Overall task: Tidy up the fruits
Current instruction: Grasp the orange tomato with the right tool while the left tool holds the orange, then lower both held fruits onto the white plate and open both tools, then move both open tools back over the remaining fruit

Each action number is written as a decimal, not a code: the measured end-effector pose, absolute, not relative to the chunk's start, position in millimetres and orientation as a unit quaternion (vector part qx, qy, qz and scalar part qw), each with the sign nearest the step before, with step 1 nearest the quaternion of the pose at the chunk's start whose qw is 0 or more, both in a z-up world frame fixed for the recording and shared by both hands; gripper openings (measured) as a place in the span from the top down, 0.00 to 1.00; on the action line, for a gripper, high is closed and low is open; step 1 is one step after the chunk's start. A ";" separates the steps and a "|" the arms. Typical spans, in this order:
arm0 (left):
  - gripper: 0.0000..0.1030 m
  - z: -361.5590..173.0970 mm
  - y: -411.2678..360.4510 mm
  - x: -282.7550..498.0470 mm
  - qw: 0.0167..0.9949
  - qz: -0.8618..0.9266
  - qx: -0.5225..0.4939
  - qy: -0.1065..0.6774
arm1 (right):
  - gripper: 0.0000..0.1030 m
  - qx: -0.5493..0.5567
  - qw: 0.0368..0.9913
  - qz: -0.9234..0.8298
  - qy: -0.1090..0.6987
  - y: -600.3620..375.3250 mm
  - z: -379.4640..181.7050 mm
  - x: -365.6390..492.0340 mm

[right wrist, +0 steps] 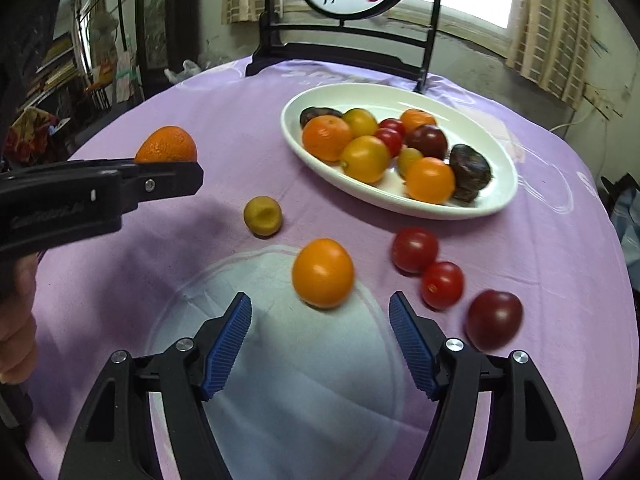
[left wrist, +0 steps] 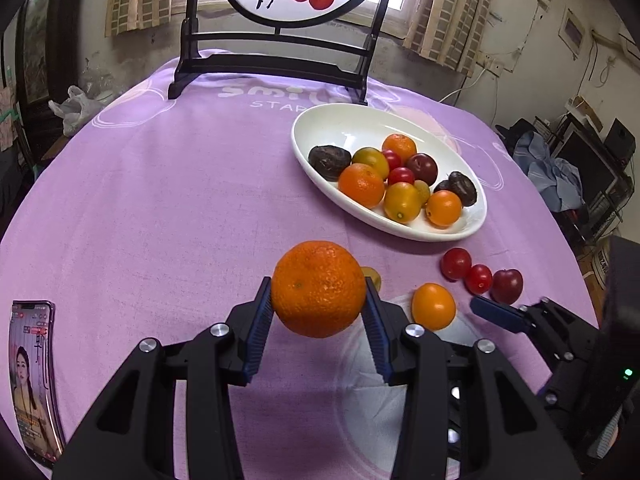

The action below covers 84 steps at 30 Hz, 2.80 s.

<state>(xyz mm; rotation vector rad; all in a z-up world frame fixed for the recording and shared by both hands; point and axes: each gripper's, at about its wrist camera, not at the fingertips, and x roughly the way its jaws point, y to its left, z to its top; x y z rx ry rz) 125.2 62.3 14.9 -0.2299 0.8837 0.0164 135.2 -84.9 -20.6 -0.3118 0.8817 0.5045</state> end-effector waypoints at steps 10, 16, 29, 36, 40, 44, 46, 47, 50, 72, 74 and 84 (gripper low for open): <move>0.59 10.4 63.5 128.3 0.893 0.011 -0.110 0.435 | 0.65 -0.111 0.860 0.232 0.442 -84.6 -25.5 149.4; 0.59 4.6 55.1 129.6 0.892 0.011 -0.093 0.442 | 0.65 -0.074 0.870 0.233 0.428 -113.0 -13.6 130.8; 0.59 34.8 40.6 126.4 0.905 -0.013 -0.066 0.419 | 0.66 -0.058 0.903 0.227 0.361 -167.1 40.8 120.9; 0.59 65.7 26.6 174.2 0.916 -0.008 -0.032 0.399 | 0.66 -0.053 0.913 0.235 0.330 -151.2 65.9 169.5; 0.59 64.2 20.5 223.0 0.912 -0.001 -0.029 0.409 | 0.66 -0.060 0.912 0.230 0.335 -133.3 58.3 202.1; 0.59 53.3 16.9 263.7 0.906 0.012 -0.021 0.422 | 0.65 -0.077 0.908 0.218 0.349 -118.4 38.5 235.5; 0.59 45.8 14.4 280.3 0.903 0.018 -0.016 0.429 | 0.65 -0.079 0.904 0.211 0.362 -114.9 28.4 248.8; 0.59 42.4 13.5 287.2 0.902 0.020 -0.015 0.432 | 0.65 -0.077 0.903 0.210 0.367 -113.8 24.5 253.9; 0.59 30.3 11.5 304.9 0.897 0.024 -0.011 0.441 | 0.65 -0.076 0.901 0.213 0.370 -109.2 17.9 264.6; 0.13 46.1 30.3 230.4 0.910 0.045 -0.060 0.408 | 0.35 -0.043 0.909 0.194 0.366 -158.8 28.2 195.9; 0.13 43.8 31.4 215.2 0.909 0.045 -0.062 0.410 | 0.35 -0.034 0.911 0.188 0.365 -170.8 28.6 184.0; 0.12 25.3 41.6 153.0 0.898 0.055 -0.067 0.432 | 0.30 -0.036 0.901 0.175 0.395 -196.5 3.6 135.9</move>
